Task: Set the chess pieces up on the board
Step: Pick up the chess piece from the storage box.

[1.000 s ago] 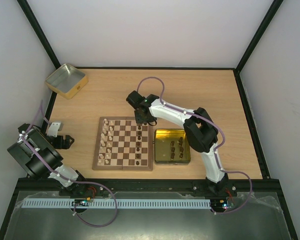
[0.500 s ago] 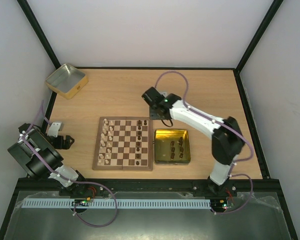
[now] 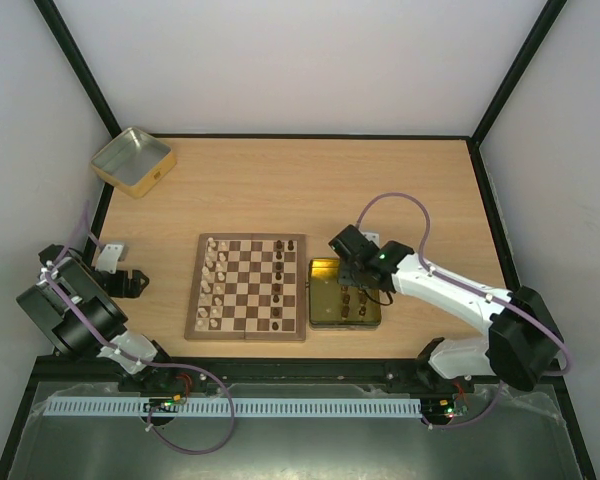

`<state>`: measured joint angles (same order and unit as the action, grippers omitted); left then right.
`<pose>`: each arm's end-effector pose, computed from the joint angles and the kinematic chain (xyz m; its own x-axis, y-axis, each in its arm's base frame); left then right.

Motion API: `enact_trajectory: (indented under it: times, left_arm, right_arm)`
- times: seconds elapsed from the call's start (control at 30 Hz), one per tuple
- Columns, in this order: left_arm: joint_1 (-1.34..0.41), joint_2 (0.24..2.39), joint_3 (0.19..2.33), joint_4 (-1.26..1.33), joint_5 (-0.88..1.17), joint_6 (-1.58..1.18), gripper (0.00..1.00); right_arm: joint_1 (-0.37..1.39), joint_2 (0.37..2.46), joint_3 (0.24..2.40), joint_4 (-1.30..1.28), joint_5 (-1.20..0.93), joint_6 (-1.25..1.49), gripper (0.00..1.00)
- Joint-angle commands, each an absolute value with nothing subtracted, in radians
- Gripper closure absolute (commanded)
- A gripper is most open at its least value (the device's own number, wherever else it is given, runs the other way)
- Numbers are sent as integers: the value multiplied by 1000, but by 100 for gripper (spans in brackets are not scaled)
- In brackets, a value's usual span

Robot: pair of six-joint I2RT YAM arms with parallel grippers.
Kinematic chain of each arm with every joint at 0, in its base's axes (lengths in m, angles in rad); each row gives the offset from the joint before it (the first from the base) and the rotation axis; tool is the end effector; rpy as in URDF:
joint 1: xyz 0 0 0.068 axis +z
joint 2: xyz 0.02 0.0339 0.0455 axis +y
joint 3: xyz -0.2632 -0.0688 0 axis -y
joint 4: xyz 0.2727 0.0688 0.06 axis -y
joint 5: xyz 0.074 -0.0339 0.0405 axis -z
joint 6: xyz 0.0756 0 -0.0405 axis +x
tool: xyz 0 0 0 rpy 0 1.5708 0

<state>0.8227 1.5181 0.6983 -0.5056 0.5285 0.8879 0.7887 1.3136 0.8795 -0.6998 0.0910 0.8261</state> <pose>0.2116 0.1719 0.0828 -0.8428 0.0767 -0.5327 0.1650 0.9789 -0.1202 0.2085 0.2001 0.1725 -0.9324 0.1005 -0.3473 0.0091 0.9668 0.2553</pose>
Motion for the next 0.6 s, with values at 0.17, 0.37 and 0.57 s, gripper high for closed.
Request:
enact_trajectory:
  times: [0.17, 0.37, 0.57]
  left_arm:
    - [816, 1546, 616, -586, 406, 847, 1]
    - [816, 1542, 607, -577, 399, 840, 1]
    - [816, 1540, 604, -576, 396, 839, 1]
  right_arm:
    - [837, 1304, 760, -557, 57, 885, 69]
    - [851, 1335, 751, -538, 54, 874, 69]
    - [851, 1363, 744, -529, 60, 868, 69]
